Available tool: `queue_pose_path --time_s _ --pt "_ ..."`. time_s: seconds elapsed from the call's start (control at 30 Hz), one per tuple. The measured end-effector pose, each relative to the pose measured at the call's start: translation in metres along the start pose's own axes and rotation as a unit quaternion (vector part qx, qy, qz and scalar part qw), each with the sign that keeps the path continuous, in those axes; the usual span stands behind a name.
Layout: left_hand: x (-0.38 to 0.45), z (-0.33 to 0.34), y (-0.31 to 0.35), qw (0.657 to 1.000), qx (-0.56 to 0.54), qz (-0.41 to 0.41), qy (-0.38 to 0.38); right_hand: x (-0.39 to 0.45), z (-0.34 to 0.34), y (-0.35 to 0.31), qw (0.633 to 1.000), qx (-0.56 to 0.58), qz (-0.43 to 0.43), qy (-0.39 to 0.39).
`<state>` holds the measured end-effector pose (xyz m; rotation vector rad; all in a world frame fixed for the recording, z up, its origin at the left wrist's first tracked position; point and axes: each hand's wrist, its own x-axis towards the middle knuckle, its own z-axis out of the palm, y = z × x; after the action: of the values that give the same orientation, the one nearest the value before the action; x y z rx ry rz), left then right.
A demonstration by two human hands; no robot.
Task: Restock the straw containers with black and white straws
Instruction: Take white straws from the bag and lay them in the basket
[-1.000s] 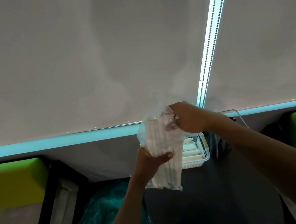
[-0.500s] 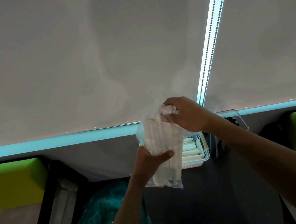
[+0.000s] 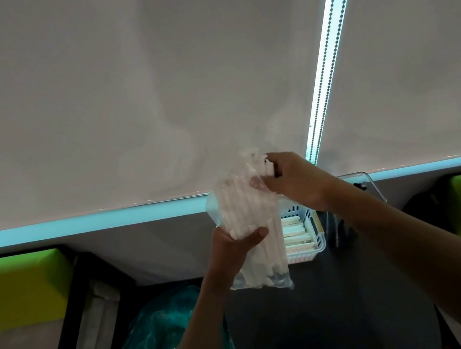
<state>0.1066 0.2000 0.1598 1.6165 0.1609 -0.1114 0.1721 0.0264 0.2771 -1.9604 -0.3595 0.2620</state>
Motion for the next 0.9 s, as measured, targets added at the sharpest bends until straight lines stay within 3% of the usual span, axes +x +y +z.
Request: queue_pose_path --time_s 0.27,0.9 --pt "0.000 -0.001 0.001 1.000 0.013 0.009 -0.008 -0.004 0.010 0.006 0.998 -0.053 0.029 0.026" --pt "-0.005 -0.009 -0.009 0.999 0.046 0.001 0.000 0.006 0.010 -0.008 0.990 0.022 0.017 0.136"
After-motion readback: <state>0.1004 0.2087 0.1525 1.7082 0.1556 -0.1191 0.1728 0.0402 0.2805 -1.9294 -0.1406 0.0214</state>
